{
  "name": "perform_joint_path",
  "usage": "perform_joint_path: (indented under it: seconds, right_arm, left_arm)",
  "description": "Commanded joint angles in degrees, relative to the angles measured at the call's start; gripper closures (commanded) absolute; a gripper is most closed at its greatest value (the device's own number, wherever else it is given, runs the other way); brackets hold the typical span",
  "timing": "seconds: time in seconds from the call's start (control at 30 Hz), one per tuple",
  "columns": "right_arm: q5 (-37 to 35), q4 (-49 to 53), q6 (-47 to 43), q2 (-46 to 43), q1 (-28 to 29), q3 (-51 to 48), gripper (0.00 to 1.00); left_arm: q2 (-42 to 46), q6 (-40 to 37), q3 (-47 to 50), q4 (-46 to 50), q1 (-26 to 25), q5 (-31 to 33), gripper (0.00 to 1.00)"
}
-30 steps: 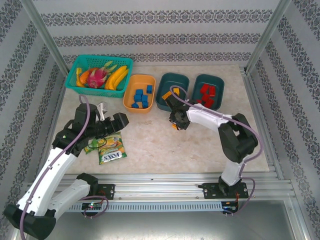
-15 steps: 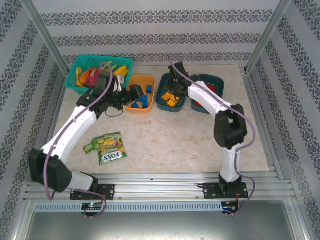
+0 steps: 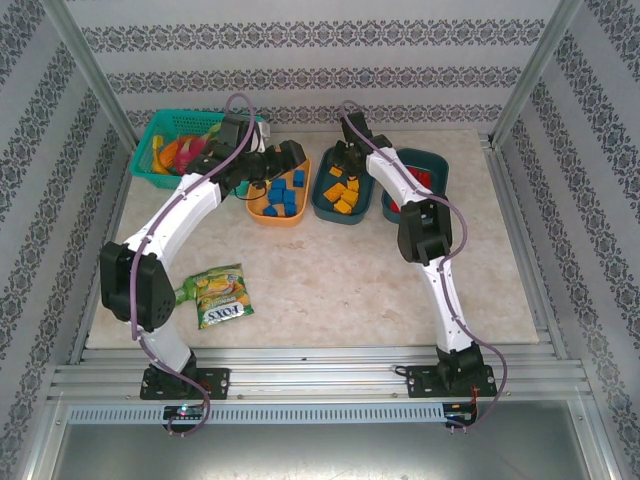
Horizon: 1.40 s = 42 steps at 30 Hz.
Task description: Sort the legos into containers by color
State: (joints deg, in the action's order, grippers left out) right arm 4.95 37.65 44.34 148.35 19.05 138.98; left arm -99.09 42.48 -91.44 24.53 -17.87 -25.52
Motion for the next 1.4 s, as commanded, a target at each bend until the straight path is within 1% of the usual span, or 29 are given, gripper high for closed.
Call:
perform_joint_path:
  seconds: [0.0,0.13,0.27,0.43,0.53,0.6,0.73,0.8,0.97,1.07,1.1,1.17,1.2,1.3,1.37]
  right_arm:
    - [1.5,4.6,1.0,4.1,-0.7,6.6,0.71]
    - [1.4,5.6,2.2,5.0,-1.2,7.1,0.61]
    - [1.6,5.6,1.9,3.3,-1.3,7.0,0.49]
    - [2.7,5.4,0.3,-2.9,-1.0,5.8,0.42]
    - [2.5,5.7,-0.1,-8.9,-0.8,2.0,0.42]
    - [1.6,5.2,-0.5,-14.8,-0.4,-2.8,0.40]
    - [-1.7,-0.5,-2.8,-31.2,1.5,-20.2,0.35]
    - [-4.4,-1.0,-4.8,-39.0,2.7,-28.0,0.33]
    - [-9.2,-2.0,-7.0,-60.8,5.5,-53.7,0.30]
    - [-10.5,-1.0,-6.7,-73.8,6.8,-67.9,0.26]
    - [-10.4,-0.5,-6.8,-77.8,7.1,-71.6,0.04]
    - [-11.2,2.0,-6.9,-86.4,7.5,-79.4,0.02]
    - [-11.7,3.2,-6.7,-89.9,7.4,-82.2,0.02]
    - [-13.4,8.9,-6.9,-98.3,5.4,-86.8,0.02]
    - [-14.4,9.3,-9.5,-101.9,4.1,-87.2,0.02]
  left_arm:
    - [0.6,-1.1,-1.1,-2.1,0.4,-0.6,0.12]
    - [2.1,-1.2,0.4,-1.6,0.5,0.0,0.12]
    - [3.1,-1.6,0.6,-0.7,0.5,0.4,0.12]
    - [6.0,-1.8,2.4,0.9,0.5,1.0,0.12]
    - [9.5,-1.3,6.0,1.5,0.4,1.8,0.12]
    - [12.1,-1.2,8.3,2.3,0.5,2.3,0.12]
    - [18.3,-2.3,12.1,6.3,0.5,3.6,0.11]
    - [21.6,-3.1,13.8,8.6,0.5,4.5,0.11]
    - [30.3,-4.8,17.8,13.7,0.5,7.0,0.10]
    - [35.0,-5.4,19.6,17.0,0.5,9.1,0.09]
    - [36.5,-5.5,20.4,17.9,0.5,9.9,0.09]
    - [40.0,-5.3,22.6,19.4,0.5,12.2,0.06]
    - [41.2,-5.1,23.5,20.3,0.5,13.2,0.00]
    - [44.5,-4.3,25.9,23.3,0.5,17.2,0.00]
    - [46.1,-5.3,27.2,24.8,0.4,20.8,0.00]
